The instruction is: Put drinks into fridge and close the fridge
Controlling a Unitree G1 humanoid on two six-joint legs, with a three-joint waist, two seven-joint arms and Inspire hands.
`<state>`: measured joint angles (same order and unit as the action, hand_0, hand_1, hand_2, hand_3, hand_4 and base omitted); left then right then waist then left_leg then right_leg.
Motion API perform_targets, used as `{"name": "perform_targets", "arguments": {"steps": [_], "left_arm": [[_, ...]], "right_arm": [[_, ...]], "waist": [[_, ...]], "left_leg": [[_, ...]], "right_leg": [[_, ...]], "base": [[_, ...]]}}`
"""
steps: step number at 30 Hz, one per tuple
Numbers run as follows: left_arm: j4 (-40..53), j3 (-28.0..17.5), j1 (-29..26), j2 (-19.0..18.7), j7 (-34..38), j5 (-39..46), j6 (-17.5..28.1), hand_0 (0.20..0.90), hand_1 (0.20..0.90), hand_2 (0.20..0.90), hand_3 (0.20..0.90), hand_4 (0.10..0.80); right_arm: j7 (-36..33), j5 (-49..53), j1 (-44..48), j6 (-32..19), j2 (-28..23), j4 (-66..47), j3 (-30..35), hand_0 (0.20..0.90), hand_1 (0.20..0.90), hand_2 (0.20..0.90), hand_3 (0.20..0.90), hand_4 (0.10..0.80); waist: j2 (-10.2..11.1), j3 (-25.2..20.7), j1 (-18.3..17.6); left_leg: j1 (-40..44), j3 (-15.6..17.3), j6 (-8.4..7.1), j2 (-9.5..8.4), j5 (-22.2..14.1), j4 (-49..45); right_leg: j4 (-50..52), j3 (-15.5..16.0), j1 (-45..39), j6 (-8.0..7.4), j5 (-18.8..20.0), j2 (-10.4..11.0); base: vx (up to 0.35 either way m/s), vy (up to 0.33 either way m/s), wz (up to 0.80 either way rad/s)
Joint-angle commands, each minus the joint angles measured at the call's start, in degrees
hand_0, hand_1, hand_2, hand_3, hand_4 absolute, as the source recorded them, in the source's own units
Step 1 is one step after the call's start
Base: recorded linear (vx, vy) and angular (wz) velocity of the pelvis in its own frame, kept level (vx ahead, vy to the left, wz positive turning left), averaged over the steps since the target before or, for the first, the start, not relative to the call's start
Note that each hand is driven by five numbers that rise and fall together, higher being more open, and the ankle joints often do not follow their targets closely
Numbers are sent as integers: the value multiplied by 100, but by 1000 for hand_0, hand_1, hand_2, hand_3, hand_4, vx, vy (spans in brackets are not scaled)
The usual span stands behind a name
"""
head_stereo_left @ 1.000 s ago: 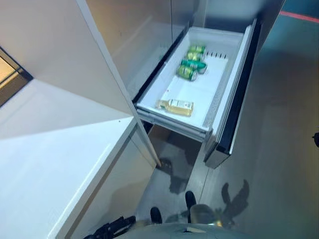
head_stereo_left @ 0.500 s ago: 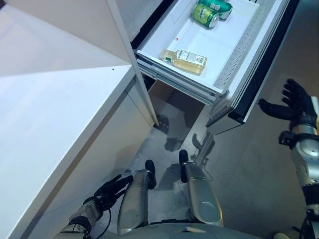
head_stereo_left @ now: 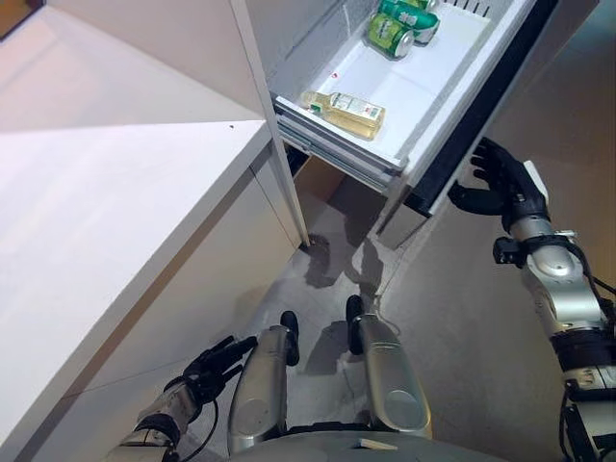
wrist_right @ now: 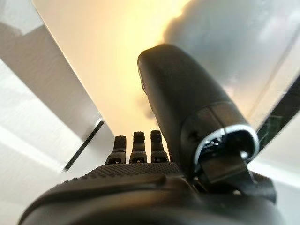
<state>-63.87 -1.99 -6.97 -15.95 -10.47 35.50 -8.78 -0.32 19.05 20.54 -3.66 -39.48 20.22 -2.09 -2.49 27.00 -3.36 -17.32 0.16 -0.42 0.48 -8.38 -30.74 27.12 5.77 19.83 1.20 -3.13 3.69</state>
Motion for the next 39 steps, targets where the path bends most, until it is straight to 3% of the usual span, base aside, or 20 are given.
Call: {"name": "perform_targets", "arguments": {"steps": [1,12,21,25,32,35,37,39], "left_arm": [[-56,579,677,-114,60,-558,-268,900,900,900,900,800],[19,855,382,-258,-40,-417,-312,900,900,900,900,800],[2,998,339,-171,-79,-305,-333,900,900,900,900,800],[-8,982,491,-154,-33,-344,-269,900,900,900,900,800],[123,803,772,-117,165,-383,-47,900,900,900,900,800],[264,607,998,-15,349,-244,23,900,900,900,900,800],[402,479,1169,60,452,-159,41,900,900,900,900,800],[410,285,1269,73,500,-19,47,900,900,900,900,800]], "right_arm": [[624,-114,1630,-904,305,-1269,-576,900,900,900,900,800],[388,213,3070,-497,974,-668,-1760,900,900,900,900,800],[116,407,3535,-526,1364,-344,-2001,900,900,900,900,800],[-336,561,3315,-495,1263,-323,-1876,900,900,900,900,800],[-893,732,1690,-182,909,-469,-1031,900,900,900,900,800],[-764,532,59,-325,992,-345,-348,900,900,900,900,800],[-744,332,-809,-157,1150,-145,-78,900,900,900,900,800],[-665,222,-1508,-267,1350,585,116,900,900,900,900,800]], "waist": [[171,-454,496],[130,-234,903],[90,-225,1015],[162,-431,985],[378,-1026,743],[450,-1374,519],[473,-1555,413],[505,-1745,302]], "left_leg": [[17,274,508,-380,-560,-390],[-238,271,598,-434,-615,-776],[-126,282,618,-501,-646,-710],[337,262,551,-496,-511,-111],[1186,207,393,-417,-165,1172],[1530,266,315,-371,14,1720],[1713,330,301,-329,108,2032],[1911,430,260,-278,186,2353]], "right_leg": [[470,260,-622,272,-861,66],[861,320,-367,251,-849,146],[933,358,-401,249,-892,224],[379,391,-836,153,-781,246],[-984,402,-1642,-119,-439,229],[-1595,311,-1933,-283,-197,172],[-1872,248,-2041,-365,-62,138],[-2198,207,-2165,-443,102,97]], "base": [[108,46,3],[-2,38,6],[-29,39,11],[34,24,4],[1,4,13],[-41,9,13],[-69,6,-11],[-58,-12,-38]]}}
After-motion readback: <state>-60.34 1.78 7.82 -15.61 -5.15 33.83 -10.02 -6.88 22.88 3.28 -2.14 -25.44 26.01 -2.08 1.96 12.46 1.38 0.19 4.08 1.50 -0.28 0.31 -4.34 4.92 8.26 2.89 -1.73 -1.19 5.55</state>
